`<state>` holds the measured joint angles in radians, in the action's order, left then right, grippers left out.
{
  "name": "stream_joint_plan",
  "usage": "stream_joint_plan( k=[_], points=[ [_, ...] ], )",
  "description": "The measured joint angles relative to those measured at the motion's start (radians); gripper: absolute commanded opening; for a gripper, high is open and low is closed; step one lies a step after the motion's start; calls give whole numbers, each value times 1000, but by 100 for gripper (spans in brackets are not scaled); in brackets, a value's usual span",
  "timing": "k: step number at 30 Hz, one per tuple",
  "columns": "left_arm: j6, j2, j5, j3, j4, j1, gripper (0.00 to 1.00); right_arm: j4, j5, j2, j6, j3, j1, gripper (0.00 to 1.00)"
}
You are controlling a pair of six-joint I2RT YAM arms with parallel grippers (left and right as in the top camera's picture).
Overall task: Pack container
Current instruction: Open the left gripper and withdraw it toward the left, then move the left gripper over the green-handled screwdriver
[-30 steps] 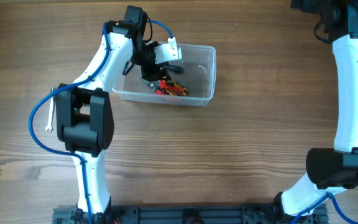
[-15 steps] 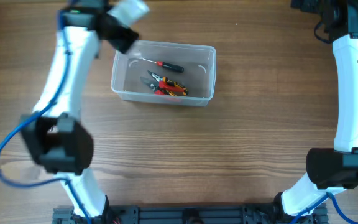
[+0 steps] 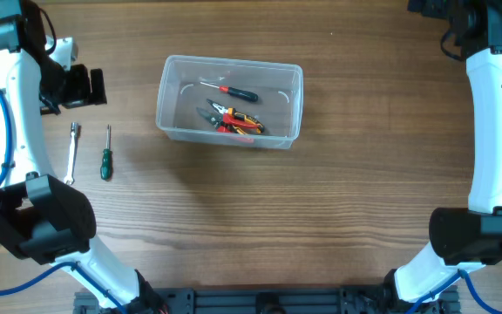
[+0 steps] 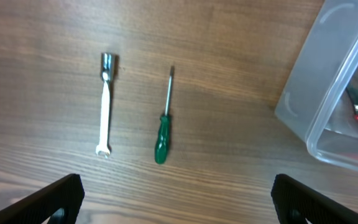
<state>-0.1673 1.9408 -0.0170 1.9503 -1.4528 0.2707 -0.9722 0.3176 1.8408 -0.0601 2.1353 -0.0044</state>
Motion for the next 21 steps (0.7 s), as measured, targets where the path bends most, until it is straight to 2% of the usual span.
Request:
stream_joint_plan(
  k=[4,8,21],
  points=[
    [13,0,-15,-18,5,-5,99,0,0,0,0,0,0,100],
    [17,0,-29,-112,48,-17,100,0,0,0,0,0,0,100],
    [11,3,-56,-539,353,-28,100,0,0,0,0,0,0,100]
  ],
)
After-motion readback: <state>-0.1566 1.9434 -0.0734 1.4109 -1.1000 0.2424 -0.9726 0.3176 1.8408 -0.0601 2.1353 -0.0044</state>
